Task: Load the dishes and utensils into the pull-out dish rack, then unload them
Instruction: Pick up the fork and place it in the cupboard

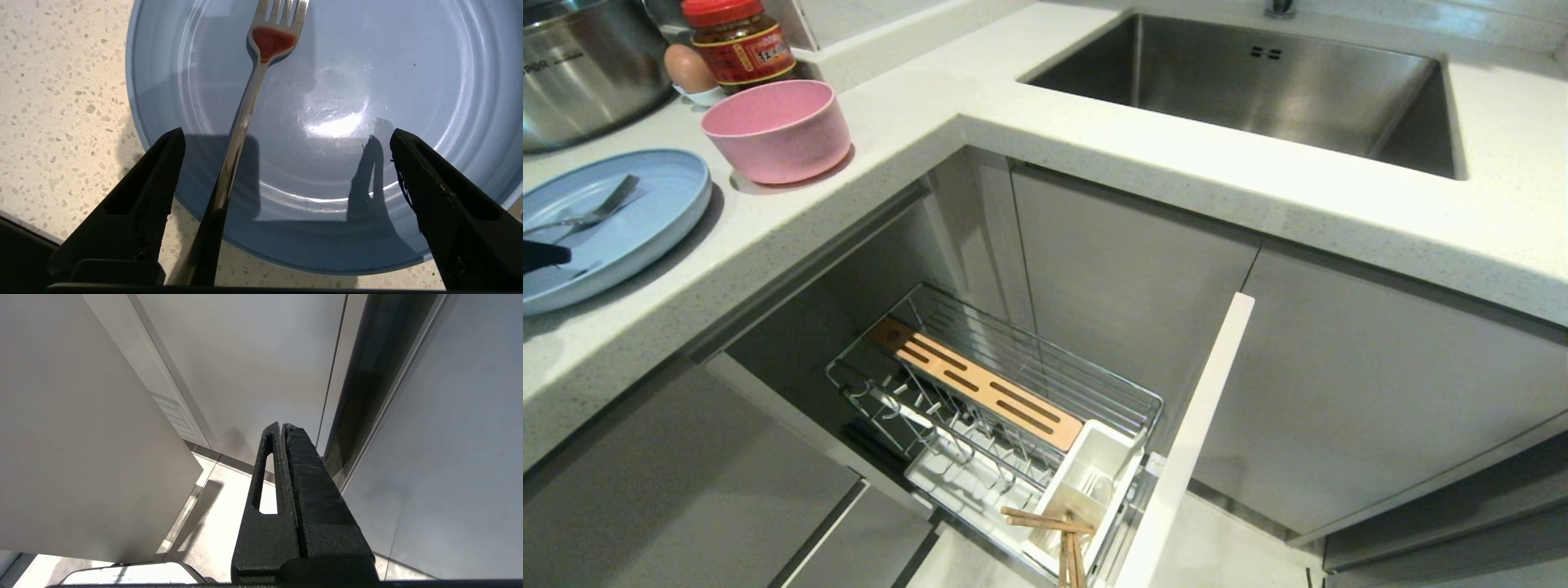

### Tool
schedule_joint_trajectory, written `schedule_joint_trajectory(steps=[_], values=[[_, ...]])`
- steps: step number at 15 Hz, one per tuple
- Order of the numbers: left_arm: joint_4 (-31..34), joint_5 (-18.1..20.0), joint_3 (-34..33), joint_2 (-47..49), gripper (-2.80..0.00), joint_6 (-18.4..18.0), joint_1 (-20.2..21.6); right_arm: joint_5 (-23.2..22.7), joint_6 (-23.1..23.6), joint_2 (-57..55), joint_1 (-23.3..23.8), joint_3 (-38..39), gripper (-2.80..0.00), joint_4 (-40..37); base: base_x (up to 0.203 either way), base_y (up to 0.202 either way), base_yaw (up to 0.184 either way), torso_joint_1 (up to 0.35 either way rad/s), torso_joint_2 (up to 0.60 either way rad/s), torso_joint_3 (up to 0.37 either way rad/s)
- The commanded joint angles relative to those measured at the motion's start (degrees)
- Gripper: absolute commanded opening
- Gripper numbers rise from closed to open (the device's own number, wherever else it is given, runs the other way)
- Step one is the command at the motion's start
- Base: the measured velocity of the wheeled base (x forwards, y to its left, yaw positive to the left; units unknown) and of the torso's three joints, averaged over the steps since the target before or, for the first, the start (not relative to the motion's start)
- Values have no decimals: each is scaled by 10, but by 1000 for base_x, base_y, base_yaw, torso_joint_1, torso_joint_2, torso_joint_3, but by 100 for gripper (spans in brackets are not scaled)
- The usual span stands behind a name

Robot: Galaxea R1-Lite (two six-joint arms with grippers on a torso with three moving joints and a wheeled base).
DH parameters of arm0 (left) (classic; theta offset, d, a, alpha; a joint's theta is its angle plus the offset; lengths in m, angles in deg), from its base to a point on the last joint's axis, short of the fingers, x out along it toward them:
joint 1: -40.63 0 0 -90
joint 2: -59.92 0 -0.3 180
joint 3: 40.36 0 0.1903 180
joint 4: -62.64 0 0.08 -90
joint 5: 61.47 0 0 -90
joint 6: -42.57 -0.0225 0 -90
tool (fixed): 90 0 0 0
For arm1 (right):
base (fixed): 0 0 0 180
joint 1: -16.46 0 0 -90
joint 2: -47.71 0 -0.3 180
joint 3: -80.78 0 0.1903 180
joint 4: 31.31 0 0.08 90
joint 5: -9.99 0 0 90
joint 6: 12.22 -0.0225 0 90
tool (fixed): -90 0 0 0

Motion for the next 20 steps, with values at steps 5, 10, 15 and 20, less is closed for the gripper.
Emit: schedule_joint_trajectory(steps=[5,10,15,20], values=[[-15,-16,-20,0,0,-2,-16,0,0,2,0,0,-280,0,0,0,0,0,0,0],[-22,-16,-20,0,-280,-3,-15,0,0,2,0,0,-280,0,0,0,0,0,0,0],[-22,-16,-20,0,-280,-3,-15,0,0,2,0,0,-280,0,0,0,0,0,0,0],[-21,-16,-21,2,-280,-3,-13,0,0,2,0,0,-280,0,0,0,0,0,0,0]])
